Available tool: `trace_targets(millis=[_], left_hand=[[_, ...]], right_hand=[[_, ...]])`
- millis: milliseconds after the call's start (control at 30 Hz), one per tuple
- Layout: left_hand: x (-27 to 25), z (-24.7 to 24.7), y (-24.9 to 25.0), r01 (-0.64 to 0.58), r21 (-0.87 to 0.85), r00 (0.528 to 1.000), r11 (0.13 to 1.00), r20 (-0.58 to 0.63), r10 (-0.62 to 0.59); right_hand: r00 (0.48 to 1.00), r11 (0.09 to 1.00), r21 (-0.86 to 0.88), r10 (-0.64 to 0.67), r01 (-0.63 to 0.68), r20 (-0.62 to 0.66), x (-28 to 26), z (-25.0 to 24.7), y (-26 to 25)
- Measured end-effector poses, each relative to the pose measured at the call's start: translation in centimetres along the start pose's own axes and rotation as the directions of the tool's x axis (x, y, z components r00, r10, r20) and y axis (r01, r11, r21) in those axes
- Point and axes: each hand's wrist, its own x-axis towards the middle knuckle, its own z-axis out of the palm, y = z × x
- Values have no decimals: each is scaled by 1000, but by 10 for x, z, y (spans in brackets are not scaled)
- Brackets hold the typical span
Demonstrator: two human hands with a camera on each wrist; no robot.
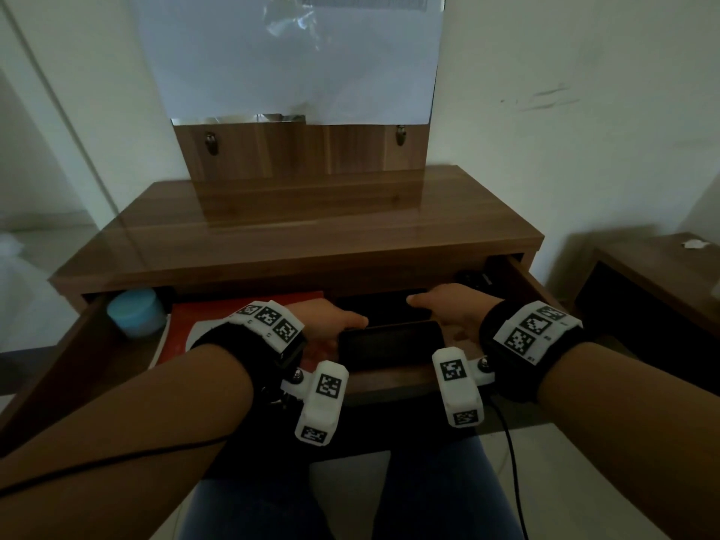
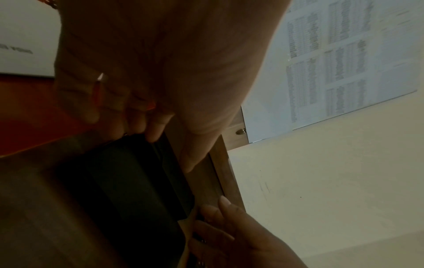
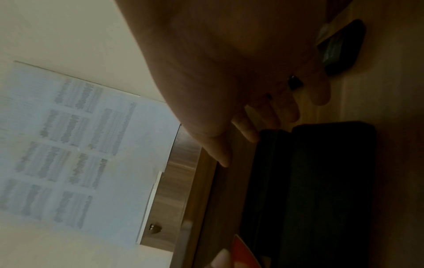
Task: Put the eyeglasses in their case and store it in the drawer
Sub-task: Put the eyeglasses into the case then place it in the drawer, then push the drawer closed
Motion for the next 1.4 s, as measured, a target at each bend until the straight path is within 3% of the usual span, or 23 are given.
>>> trace_targets(millis=[133,267,500,633,1000,1400], left_hand=[[-8,5,0,-106,161,985,981,152,82],[-13,18,-10,-188,176,935,966,334,121],[-23,25,-12,-282,284,861,916,496,111],[-26,29,-17,-295,259,864,920,484,141],[-35,26,-12,-356,358,919,863,303,254],[-27,14,-11,-374,341,927,862,159,340]], right_hand=[[998,997,56,-51,50,21,-7,7,-6],[988,991,126,-59,41,144,-11,14,-3],[972,990,142,-59,27,229,-17,24,-5],[970,990,141,-60,27,237,-20,29,-5],[963,990,84,-130,113,237,-24,38,-7],[967,985,32,-173,170,188,-21,37,-13]])
